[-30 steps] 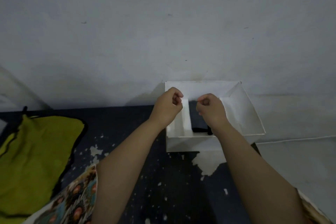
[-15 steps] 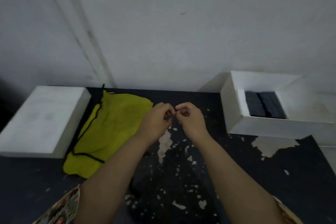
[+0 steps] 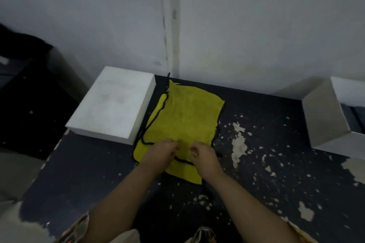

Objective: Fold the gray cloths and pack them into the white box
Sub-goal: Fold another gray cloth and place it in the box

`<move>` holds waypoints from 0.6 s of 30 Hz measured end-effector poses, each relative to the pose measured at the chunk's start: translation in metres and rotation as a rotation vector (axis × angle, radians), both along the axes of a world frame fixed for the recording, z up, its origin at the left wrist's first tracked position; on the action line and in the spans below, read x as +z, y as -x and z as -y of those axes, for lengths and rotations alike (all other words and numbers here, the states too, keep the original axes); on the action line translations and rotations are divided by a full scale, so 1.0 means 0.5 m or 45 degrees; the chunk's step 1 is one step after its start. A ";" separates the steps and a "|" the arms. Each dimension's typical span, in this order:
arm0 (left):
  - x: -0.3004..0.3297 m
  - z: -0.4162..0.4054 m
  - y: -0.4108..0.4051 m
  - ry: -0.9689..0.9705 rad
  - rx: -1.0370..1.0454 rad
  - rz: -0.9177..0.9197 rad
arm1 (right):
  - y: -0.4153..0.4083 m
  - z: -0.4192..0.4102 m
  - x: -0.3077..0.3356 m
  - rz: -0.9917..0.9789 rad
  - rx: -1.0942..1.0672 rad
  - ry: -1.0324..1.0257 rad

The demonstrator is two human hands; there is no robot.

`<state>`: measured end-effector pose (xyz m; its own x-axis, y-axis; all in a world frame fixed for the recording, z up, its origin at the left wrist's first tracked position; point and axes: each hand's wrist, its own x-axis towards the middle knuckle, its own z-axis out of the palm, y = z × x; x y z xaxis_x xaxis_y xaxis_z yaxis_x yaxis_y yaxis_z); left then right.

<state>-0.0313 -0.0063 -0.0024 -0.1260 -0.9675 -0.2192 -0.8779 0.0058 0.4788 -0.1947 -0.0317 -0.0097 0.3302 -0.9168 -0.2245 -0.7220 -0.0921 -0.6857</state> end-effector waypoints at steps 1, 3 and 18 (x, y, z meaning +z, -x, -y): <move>-0.012 -0.006 -0.009 -0.017 -0.030 0.016 | -0.007 -0.007 -0.014 -0.068 0.067 0.016; -0.032 -0.014 -0.012 -0.027 -0.083 0.045 | -0.002 -0.019 -0.033 -0.199 0.187 0.053; -0.092 -0.025 -0.001 0.312 0.018 0.026 | -0.038 -0.016 -0.025 -0.706 0.458 0.454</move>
